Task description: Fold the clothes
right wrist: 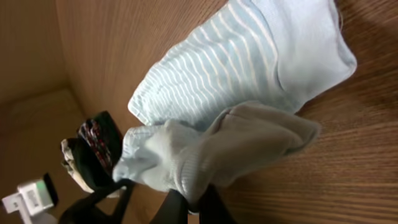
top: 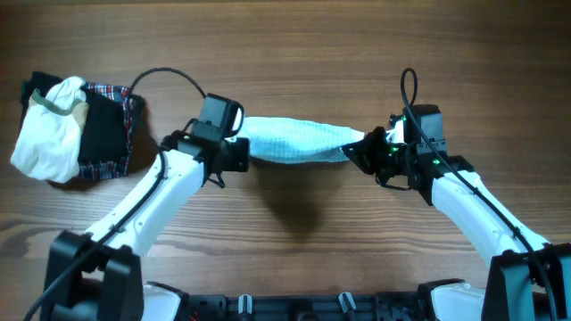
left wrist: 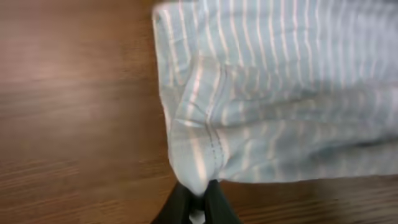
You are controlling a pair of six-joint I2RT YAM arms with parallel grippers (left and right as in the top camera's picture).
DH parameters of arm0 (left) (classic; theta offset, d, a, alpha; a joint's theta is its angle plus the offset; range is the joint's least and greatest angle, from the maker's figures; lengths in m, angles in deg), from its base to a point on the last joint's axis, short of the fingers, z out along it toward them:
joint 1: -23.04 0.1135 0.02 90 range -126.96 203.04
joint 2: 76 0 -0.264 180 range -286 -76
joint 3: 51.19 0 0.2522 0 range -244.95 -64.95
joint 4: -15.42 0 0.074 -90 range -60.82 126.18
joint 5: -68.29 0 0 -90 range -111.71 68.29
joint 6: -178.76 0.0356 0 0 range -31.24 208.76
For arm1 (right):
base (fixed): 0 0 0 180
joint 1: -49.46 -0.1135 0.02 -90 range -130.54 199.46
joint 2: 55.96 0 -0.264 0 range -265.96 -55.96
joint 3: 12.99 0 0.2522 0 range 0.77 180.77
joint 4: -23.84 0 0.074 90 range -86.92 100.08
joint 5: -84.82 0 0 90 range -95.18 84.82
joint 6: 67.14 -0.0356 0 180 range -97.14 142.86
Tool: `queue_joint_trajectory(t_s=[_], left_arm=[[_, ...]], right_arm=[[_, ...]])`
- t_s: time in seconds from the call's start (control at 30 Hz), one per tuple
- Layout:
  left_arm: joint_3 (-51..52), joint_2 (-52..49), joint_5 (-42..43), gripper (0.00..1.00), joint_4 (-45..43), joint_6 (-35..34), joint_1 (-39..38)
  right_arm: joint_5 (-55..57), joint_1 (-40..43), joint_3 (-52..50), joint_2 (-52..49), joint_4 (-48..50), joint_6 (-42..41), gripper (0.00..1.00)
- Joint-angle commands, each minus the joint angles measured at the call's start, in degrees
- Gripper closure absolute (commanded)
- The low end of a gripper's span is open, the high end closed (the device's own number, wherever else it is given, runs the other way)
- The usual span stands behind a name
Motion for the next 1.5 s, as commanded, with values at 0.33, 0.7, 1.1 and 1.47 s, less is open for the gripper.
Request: queue_joint_trajectory(t_s=[0.33, 0.7, 1.1, 1.47], left_arm=[[-0.92, 2.03, 5.01, 0.95, -9.73, -3.98, 4.61], [-0.9, -7.26, 4.52, 0.92, -15.58, -3.52, 4.61], [-1.03, -11.04, -0.59, 0.27, -22.51, -2.38, 4.61], [-2.14, -6.91, 2.71, 0.22, -17.2, -2.21, 4.59]], right_arm=[[0.0, 0.28, 0.33, -0.87, -0.39, -2.34, 0.96], [4.66, 0.28, 0.33, -6.1, 2.47, -3.87, 0.95], [6.51, 0.28, 0.33, -7.93, 9.42, -3.76, 0.51], [2.08, 0.28, 0.33, -7.91, 9.51, 19.32, 0.66]])
